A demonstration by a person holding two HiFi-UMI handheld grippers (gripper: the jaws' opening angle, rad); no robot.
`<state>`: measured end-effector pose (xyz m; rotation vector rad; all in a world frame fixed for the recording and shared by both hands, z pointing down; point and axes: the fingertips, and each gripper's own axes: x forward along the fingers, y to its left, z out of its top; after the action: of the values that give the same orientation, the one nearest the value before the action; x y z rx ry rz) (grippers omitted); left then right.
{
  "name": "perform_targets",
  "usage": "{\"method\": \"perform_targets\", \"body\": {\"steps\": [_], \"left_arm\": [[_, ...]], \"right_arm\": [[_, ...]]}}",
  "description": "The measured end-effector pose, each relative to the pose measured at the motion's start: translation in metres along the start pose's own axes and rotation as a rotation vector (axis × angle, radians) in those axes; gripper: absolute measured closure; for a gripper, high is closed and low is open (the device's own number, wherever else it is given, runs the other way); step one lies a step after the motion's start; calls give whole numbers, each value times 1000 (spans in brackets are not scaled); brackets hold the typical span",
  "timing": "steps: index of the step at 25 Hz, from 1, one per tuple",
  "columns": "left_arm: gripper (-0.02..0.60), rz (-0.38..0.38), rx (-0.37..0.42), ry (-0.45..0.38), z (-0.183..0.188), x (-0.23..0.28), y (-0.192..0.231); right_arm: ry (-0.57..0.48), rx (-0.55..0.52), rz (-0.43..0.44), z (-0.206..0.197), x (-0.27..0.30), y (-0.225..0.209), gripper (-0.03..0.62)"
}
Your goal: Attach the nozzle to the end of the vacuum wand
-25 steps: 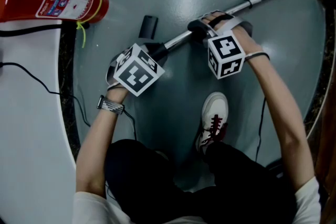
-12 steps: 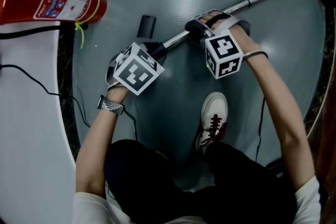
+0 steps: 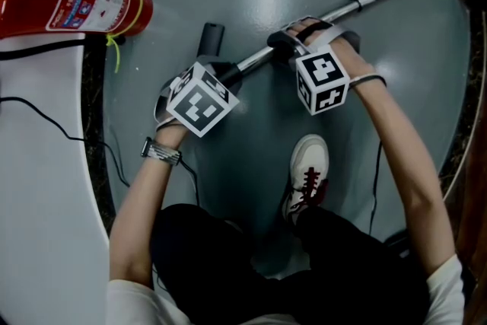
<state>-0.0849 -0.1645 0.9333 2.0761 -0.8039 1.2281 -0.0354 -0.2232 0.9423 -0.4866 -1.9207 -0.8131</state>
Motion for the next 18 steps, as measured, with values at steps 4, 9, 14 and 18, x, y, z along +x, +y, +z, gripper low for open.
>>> {"method": "perform_targets", "body": {"steps": [4,9,14,18], "left_arm": [[416,-14,7,0,-1,2,-1],[410,-26,30,-18,-1,-1,-3],[412,-47,31,-73,2,-9,-4],[467,-47,62,-132,11,-19,-4]], "right_arm": [[-23,43,-18,1,1,0,437],[-92,174,-24,-1,-9,-4,436],[-181,396,-63,-15,-29,-12,433],[-255,564,-90,-19,-43,-14,433]]}}
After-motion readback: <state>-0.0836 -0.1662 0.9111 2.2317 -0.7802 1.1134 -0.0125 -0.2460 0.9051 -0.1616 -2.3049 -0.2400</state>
